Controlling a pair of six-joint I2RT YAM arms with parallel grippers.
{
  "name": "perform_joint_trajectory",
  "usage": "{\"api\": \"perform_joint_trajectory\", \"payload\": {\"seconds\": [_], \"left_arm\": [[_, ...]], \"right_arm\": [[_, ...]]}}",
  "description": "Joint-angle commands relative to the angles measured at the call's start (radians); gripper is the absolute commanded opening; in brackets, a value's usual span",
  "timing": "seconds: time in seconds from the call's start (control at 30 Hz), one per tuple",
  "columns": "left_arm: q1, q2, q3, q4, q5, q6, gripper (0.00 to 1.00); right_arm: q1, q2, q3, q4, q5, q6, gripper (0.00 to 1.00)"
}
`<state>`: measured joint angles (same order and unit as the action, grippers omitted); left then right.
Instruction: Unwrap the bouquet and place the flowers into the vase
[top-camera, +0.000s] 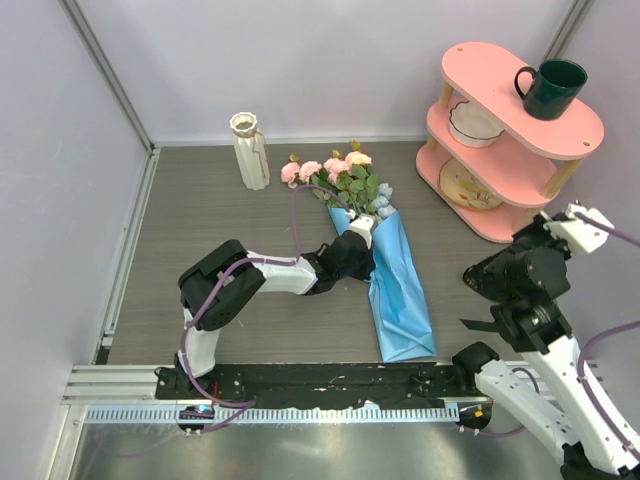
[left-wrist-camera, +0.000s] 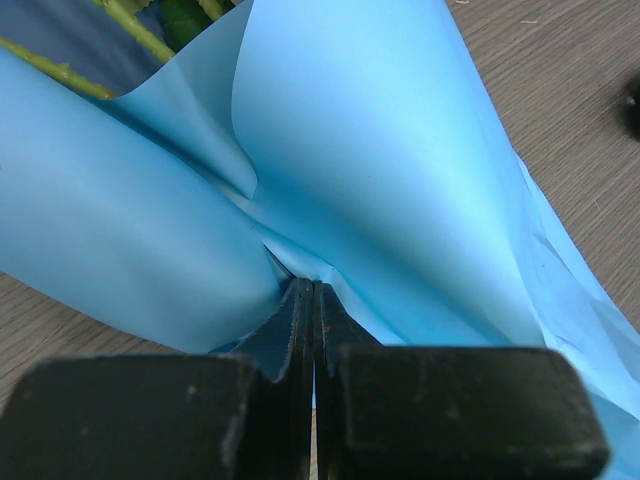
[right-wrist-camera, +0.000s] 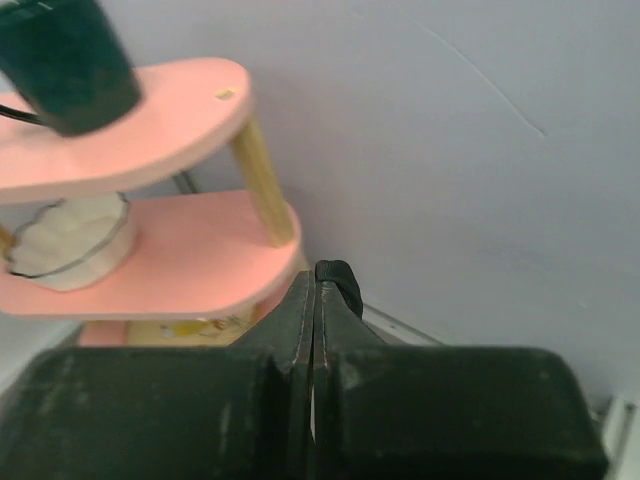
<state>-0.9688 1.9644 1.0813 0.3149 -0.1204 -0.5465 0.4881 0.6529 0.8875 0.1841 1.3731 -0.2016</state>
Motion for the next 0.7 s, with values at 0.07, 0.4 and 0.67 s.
{"api": "perform_joint_trajectory", "payload": {"seconds": [0.07,0.4,0.67], "left_arm": [[-0.004,-0.013,0.006,-0.017,0.001,0.002,0.0],[-0.004,-0.015,0.003,-0.017,0.002,0.0,0.0],[-0.004,-0.018,0.0,-0.017,-0.004,0.002,0.0]], "right_arm": [[-0.008,-0.174,-0.124,-0.258,0.236,0.111,0.01],[-0.008,-0.265,-0.102,-0.457,0.208,0.193,0.18],[-0.006,-0.141,0.057,-0.928,0.087,0.635,0.56]]}}
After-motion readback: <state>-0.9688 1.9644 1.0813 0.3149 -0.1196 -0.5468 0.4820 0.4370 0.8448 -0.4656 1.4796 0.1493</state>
